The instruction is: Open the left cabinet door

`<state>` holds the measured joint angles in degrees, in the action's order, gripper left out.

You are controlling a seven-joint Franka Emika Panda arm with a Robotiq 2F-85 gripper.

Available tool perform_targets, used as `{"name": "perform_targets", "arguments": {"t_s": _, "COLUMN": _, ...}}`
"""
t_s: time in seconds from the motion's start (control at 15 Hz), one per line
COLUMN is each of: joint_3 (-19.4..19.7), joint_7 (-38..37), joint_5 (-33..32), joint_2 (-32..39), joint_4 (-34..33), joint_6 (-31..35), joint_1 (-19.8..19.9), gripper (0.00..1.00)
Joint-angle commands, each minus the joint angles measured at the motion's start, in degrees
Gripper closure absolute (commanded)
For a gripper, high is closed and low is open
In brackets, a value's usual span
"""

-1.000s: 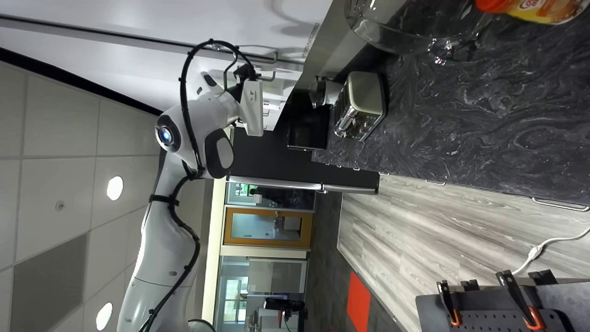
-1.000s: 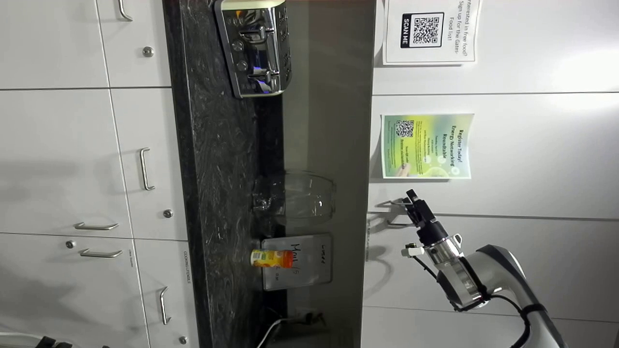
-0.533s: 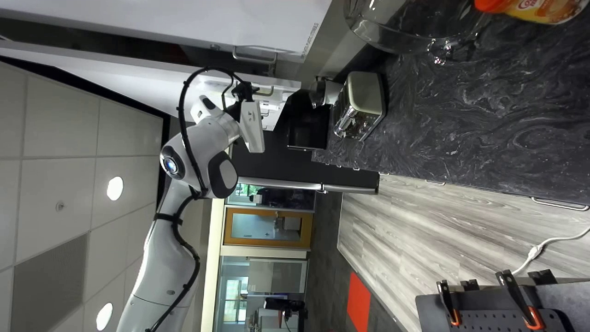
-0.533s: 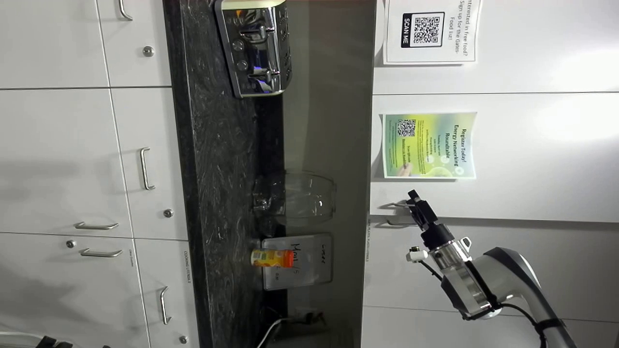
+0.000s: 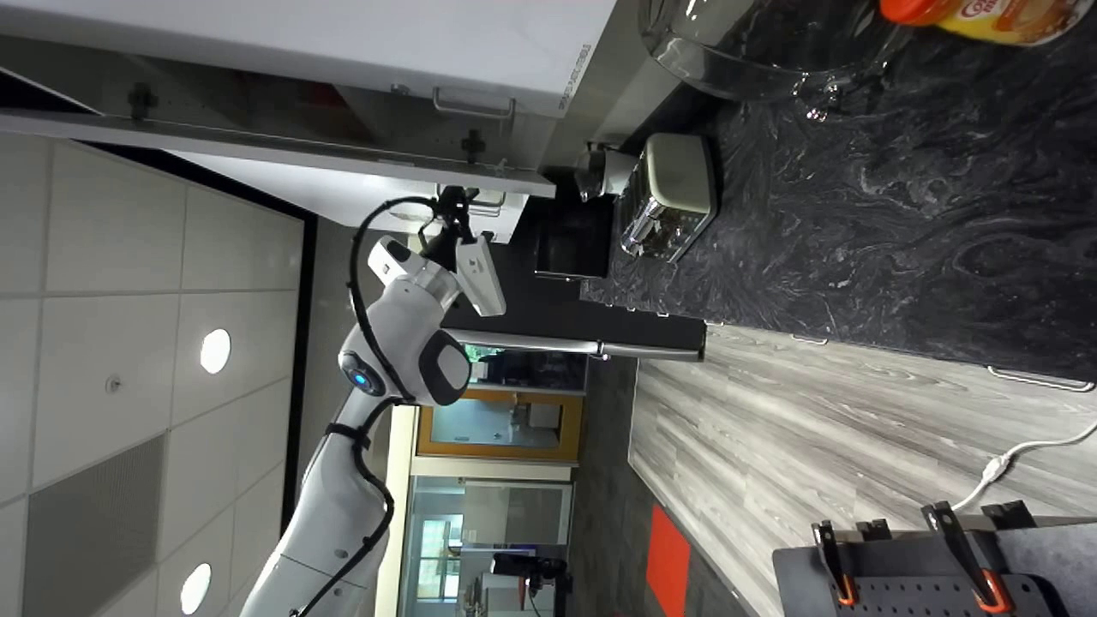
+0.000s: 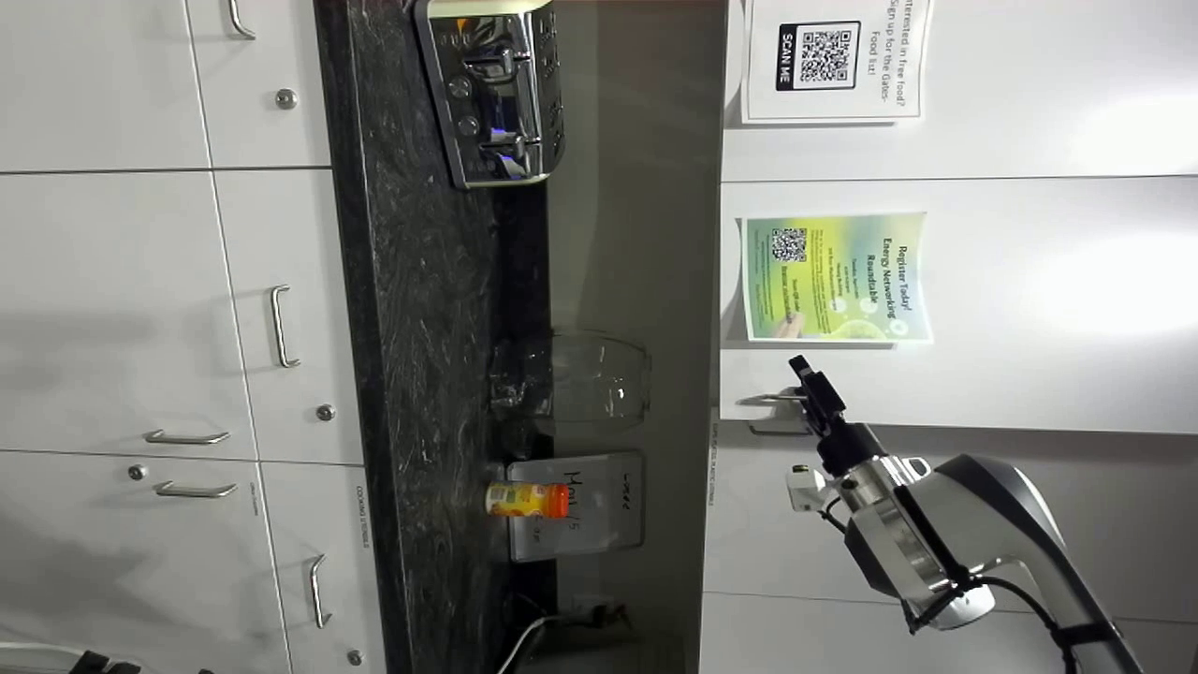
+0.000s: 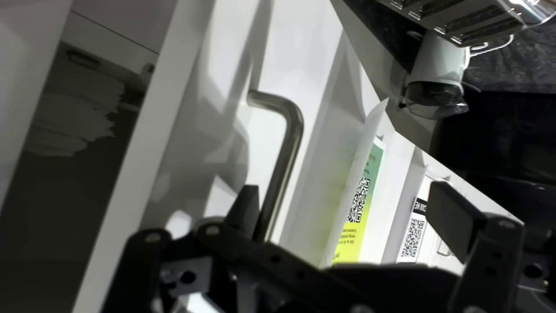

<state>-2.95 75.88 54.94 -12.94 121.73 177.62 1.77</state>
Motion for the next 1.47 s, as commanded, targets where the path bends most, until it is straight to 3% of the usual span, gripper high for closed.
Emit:
{"name": "perform_targets", "arguments": {"t_s": 0.0, "joint_3": -7.06, "joint_7": -3.06, "joint_5": -0.43, "joint_2": 3.28, "joint_4": -0.73, "joint_6": 12.18, "joint_1": -2.72, "gripper": 0.00}}
{"name": "perform_targets", "arguments": {"t_s": 0.07, "joint_3": -8.66, "joint_7": -3.83, "joint_5": -0.51, "joint_2": 4.26, "joint_4": -0.46, "joint_6": 16.01, "joint_1": -2.54, "gripper": 0.00}}
{"name": "perform_targets", "arguments": {"t_s": 0.13, "joint_3": -8.17, "joint_7": -13.73, "joint_5": -10.36, "joint_2": 4.80, "joint_4": 1.82, "joint_6": 19.98, "joint_1": -3.33, "gripper": 0.00}}
{"name": "perform_targets", "arguments": {"t_s": 0.2, "joint_3": -11.36, "joint_7": -6.58, "joint_5": -2.32, "joint_2": 6.18, "joint_4": 0.49, "joint_6": 23.48, "joint_1": -2.00, "gripper": 0.00}}
{"name": "perform_targets", "arguments": {"t_s": 0.27, "joint_3": -15.79, "joint_7": -6.92, "joint_5": -2.74, "joint_2": 5.06, "joint_4": -0.86, "joint_6": 20.73, "joint_1": 4.92, "gripper": 0.00}}
{"name": "perform_targets", "arguments": {"t_s": 0.33, "joint_3": -17.35, "joint_7": -6.37, "joint_5": -1.58, "joint_2": 5.32, "joint_4": -0.68, "joint_6": 22.59, "joint_1": 5.52, "gripper": 0.00}}
{"name": "perform_targets", "arguments": {"t_s": 0.67, "joint_3": -28.73, "joint_7": -6.85, "joint_5": -0.05, "joint_2": 3.03, "joint_4": 1.27, "joint_6": 22.46, "joint_1": 15.99, "gripper": 0.00}}
{"name": "perform_targets", "arguments": {"t_s": 0.87, "joint_3": -31.78, "joint_7": -5.47, "joint_5": 2.01, "joint_2": 1.74, "joint_4": 4.14, "joint_6": 21.18, "joint_1": 16.35, "gripper": 0.00}}
{"name": "perform_targets", "arguments": {"t_s": 1.13, "joint_3": -36.38, "joint_7": -4.43, "joint_5": 10.26, "joint_2": -4.61, "joint_4": 6.93, "joint_6": 15.90, "joint_1": 19.42, "gripper": 0.00}}
{"name": "perform_targets", "arguments": {"t_s": 1.4, "joint_3": -43.00, "joint_7": -4.28, "joint_5": 17.99, "joint_2": -8.36, "joint_4": 6.86, "joint_6": 15.14, "joint_1": 22.09, "gripper": 0.00}}
